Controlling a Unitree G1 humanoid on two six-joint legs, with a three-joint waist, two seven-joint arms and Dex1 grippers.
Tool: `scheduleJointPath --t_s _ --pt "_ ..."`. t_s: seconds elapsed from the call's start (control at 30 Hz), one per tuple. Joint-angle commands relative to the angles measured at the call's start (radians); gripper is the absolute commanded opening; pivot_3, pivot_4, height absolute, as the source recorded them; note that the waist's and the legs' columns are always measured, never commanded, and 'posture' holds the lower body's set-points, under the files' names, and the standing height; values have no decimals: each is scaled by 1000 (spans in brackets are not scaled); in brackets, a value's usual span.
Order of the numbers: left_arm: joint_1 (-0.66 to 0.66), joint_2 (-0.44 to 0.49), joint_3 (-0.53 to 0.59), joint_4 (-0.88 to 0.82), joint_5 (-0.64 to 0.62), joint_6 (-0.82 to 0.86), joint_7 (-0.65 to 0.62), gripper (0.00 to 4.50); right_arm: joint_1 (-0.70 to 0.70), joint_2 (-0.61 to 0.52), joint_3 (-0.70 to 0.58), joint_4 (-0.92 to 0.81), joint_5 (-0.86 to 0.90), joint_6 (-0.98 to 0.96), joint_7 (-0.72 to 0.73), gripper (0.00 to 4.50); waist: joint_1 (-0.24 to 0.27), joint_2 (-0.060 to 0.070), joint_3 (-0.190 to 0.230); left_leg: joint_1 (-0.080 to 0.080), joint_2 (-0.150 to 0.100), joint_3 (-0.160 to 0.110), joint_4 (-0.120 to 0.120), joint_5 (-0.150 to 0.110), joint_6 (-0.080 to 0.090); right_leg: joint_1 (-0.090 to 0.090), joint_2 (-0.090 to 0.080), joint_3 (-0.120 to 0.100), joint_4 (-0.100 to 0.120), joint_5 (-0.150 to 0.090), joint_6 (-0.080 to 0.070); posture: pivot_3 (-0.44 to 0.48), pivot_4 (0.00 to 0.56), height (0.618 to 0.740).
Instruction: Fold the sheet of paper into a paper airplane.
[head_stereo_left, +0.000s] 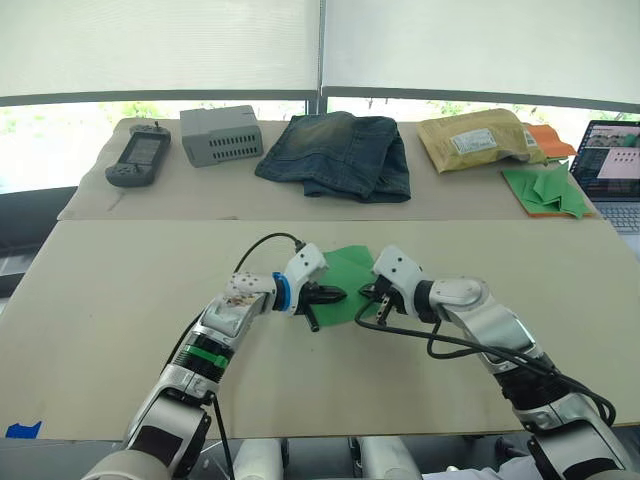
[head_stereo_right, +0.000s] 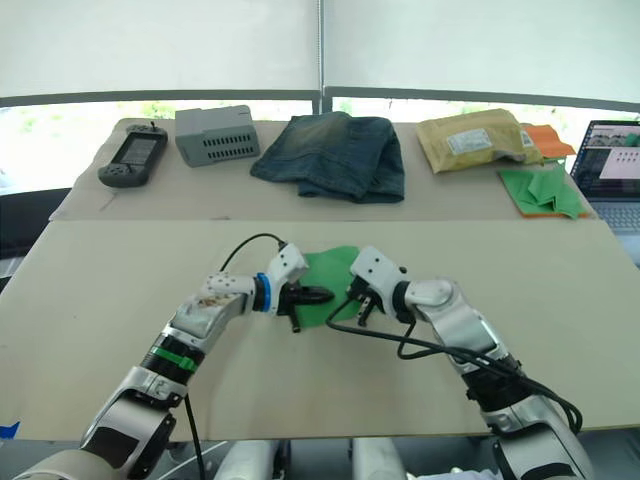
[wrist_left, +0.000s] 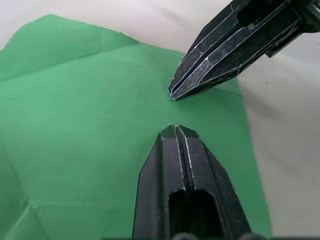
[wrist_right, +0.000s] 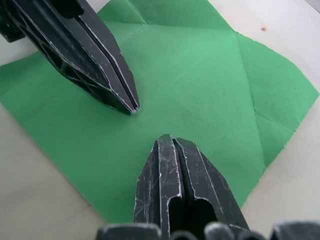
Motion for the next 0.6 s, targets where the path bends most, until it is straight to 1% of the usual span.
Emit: scheduleJointPath --t_s 0.03,0.17,0.2,0.27,0.4,0.43,0.47,0.57,0.6 --pt "16 24 26 -69 -11 33 9 0 9 0 -31 -4 13 -10 19 45 -2 0 0 0 0 0 0 0 0 0 0 0 0 0 0 0 150 728" --pt "37 44 53 -150 -32 75 26 0 -50 39 -186 16 48 -26 -73 45 -5 0 0 -2 0 0 0 0 0 -2 0 0 0 0 0 0 150 728" --pt "42 47 57 -168 -35 84 32 0 -71 51 -229 30 80 2 -73 45 -5 0 0 -2 0 0 0 0 0 -2 -1 0 0 0 0 0 150 728" --pt "49 48 61 -190 -38 98 41 0 -98 60 -271 56 114 38 -67 45 -6 0 0 -2 0 0 0 0 0 -2 -1 1 0 1 -2 0 150 728" --pt "69 42 56 -220 -33 111 61 0 -187 131 -366 227 165 133 -138 1212 -7 0 0 -2 0 0 -1 0 0 -2 -1 0 0 3 -5 0 150 728" --pt "74 41 53 -223 -29 110 66 0 -205 146 -377 265 168 135 -151 1533 -7 0 0 -1 0 0 -1 0 0 -2 -1 0 0 4 -7 0 150 728" --pt "78 40 51 -225 -24 108 72 0 -222 158 -381 303 170 137 -150 1968 -8 0 0 -2 0 0 -1 0 0 -2 -1 0 0 4 -7 0 150 728" --pt "84 39 44 -233 -18 106 83 0 -249 173 -380 373 184 155 -127 2959 -9 0 0 -3 0 0 -2 0 0 -3 -1 0 0 5 -7 0 150 728" --pt "88 39 39 -238 -15 105 86 0 -255 178 -377 398 191 160 -113 2959 -9 0 0 -3 0 0 -2 0 0 -3 -1 0 0 5 -7 0 150 728"
